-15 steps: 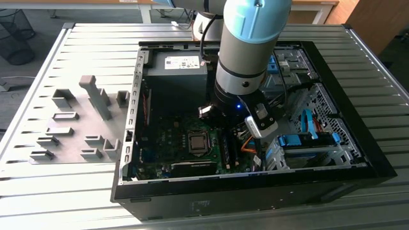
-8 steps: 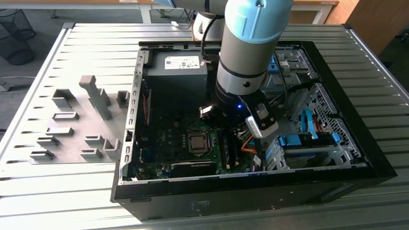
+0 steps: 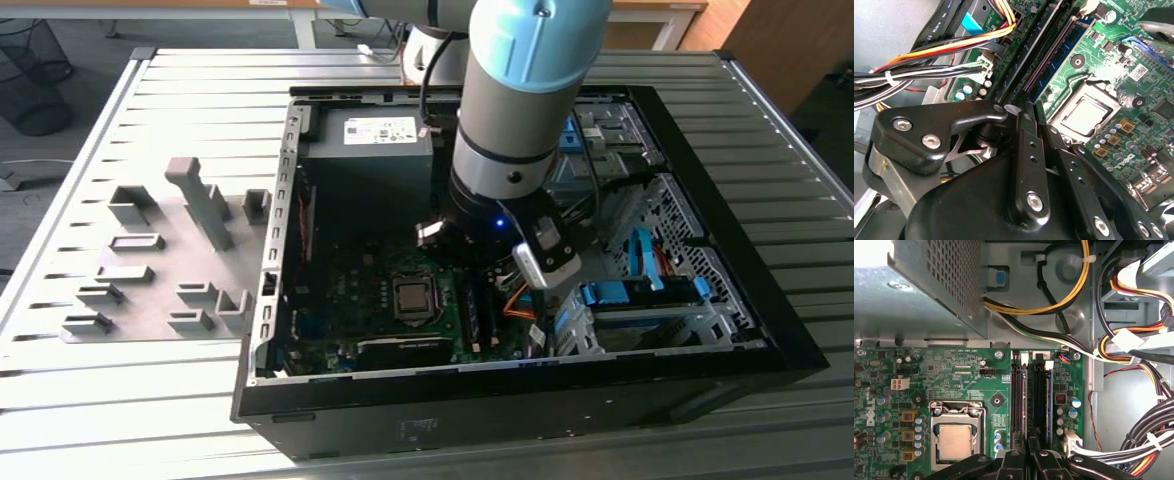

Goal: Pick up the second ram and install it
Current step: 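Insert the second ram into the second slot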

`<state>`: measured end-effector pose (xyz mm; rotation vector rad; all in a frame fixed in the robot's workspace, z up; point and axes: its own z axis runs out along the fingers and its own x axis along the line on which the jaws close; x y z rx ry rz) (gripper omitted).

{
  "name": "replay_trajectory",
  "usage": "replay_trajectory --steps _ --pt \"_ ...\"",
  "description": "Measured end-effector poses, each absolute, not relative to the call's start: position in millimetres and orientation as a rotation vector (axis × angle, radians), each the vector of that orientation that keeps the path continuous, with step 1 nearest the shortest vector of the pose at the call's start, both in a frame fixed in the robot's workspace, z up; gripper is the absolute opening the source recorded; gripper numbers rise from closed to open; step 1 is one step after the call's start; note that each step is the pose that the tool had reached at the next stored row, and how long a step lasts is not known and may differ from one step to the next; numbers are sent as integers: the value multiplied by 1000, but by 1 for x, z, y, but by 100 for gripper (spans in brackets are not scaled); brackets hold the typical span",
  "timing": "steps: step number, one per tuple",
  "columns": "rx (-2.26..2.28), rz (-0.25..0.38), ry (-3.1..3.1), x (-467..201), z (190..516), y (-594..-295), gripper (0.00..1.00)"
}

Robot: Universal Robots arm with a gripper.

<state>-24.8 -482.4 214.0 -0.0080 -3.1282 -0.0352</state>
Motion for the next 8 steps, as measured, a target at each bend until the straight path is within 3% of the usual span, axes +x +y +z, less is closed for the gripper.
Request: replay_trajectory --steps 8 --pt "-11 -35 -3128 -25 212 -482 14"
